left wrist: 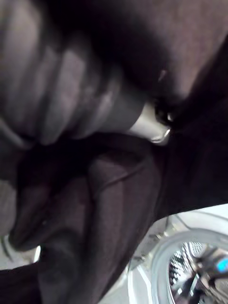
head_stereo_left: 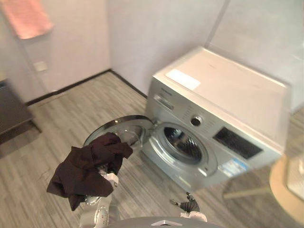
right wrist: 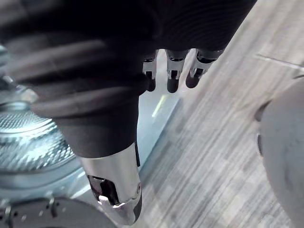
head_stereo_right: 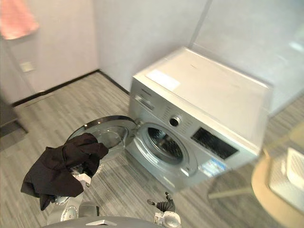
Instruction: Pick up the laundry basket with both hands and put the clothes into the washing machine.
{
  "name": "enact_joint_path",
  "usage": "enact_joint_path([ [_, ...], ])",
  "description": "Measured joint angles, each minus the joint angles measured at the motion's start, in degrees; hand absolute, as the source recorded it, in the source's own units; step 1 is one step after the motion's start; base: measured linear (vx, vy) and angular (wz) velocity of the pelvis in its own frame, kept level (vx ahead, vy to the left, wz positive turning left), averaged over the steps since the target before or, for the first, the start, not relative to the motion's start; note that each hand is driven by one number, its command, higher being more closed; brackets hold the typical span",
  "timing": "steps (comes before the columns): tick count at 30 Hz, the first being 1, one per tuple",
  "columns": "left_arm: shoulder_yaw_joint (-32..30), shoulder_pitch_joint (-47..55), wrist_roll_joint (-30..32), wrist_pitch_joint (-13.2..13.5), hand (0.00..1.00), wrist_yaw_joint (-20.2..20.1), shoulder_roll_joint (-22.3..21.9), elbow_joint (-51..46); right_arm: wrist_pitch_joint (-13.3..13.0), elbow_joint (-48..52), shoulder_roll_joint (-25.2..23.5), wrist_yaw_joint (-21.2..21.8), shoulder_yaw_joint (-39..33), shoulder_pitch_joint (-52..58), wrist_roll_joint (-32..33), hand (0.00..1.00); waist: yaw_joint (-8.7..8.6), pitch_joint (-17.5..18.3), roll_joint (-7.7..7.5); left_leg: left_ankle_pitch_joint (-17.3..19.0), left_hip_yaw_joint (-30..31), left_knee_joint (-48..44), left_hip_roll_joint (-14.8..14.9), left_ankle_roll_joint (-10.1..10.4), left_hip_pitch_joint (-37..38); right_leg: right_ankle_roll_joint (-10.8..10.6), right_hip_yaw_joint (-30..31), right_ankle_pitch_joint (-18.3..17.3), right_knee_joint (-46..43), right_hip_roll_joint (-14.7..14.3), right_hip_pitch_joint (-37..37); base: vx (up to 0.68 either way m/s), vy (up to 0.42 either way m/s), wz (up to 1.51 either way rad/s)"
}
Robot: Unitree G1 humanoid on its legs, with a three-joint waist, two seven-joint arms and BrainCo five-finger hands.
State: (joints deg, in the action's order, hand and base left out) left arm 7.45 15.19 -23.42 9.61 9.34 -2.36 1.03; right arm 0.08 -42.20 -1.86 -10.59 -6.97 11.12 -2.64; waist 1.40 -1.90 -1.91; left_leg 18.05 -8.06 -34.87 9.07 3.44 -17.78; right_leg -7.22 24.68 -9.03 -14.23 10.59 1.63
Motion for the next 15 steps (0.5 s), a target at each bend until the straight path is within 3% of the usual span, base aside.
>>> enact_joint_path([
  [2,-2.01,0.16,-0.01,-0.02,1.00,0.03,0.69,0.18,0.23,-1.72,0.59,0.03,0.66,-2.08,0.06,0.00,0.72,-0.28,0.65,-0.07,-10.60,4.09,2.65,-0.82,5.21,-1.75,-9.62,1.96,-2.39,1.53,5.33,0.00,0.240,-2.35],
  [3,-2.99,-0.01,-0.09,0.03,1.00,0.29,1.29,0.94,0.15,-1.94,0.57,0.02,1.84,-2.64,-0.01,0.00,1.39,0.06,1.19,-0.54,-15.94,7.06,3.27,-0.84,8.08,-0.88,-23.76,2.44,-2.87,3.68,7.84,-0.02,0.185,-2.21],
  [4,-3.00,-0.51,-0.09,0.35,1.00,0.27,1.97,2.03,0.25,-2.19,0.63,0.04,2.62,-3.50,-0.08,0.00,1.49,0.46,1.83,-0.88,-18.82,8.56,3.54,-0.68,9.08,0.65,-33.64,3.21,-2.31,4.75,8.72,-0.02,0.114,-1.79],
  [6,-3.97,-3.08,-0.17,0.42,1.00,0.25,3.58,6.22,0.26,-3.06,0.70,0.22,5.04,-5.11,-2.53,0.00,0.10,0.57,2.66,-1.64,-22.40,9.49,3.44,-0.75,8.30,2.17,-42.46,5.48,1.78,3.82,9.30,-0.03,0.016,-1.08],
  [7,-4.20,-4.60,-0.29,0.29,1.00,0.28,3.71,8.78,0.27,-3.92,1.17,0.22,5.12,-6.01,-2.86,0.00,-0.20,0.49,3.03,-1.93,-22.40,9.03,3.62,-0.85,7.90,0.85,-42.03,7.56,3.37,3.30,9.48,-0.02,-0.037,-0.88],
  [9,-5.06,-8.02,-1.34,-0.21,1.00,0.54,3.11,15.12,0.86,-4.86,3.10,0.18,5.06,-7.83,-4.12,0.00,-0.95,-1.15,5.67,-2.37,-21.37,9.44,4.14,-0.39,7.84,-0.60,-40.45,10.70,6.66,1.23,9.26,0.00,-0.079,-0.59],
  [11,-5.07,-8.98,-1.34,-0.38,1.00,0.51,2.01,17.49,0.99,-4.88,4.67,0.19,5.27,-7.93,-4.46,0.00,-1.41,-1.33,6.42,-3.36,-21.00,10.55,4.46,-0.02,7.94,-0.40,-40.57,11.44,8.10,0.28,8.83,0.00,-0.099,-0.10],
  [15,-5.20,-9.80,-2.37,-0.26,1.00,1.67,1.39,20.42,0.94,-4.92,5.78,0.13,7.65,-7.35,-4.31,0.00,-1.80,-2.26,5.30,-4.89,-18.85,12.03,6.33,1.52,8.50,0.62,-41.45,11.30,9.53,-2.32,7.36,-0.03,-0.144,0.05],
])
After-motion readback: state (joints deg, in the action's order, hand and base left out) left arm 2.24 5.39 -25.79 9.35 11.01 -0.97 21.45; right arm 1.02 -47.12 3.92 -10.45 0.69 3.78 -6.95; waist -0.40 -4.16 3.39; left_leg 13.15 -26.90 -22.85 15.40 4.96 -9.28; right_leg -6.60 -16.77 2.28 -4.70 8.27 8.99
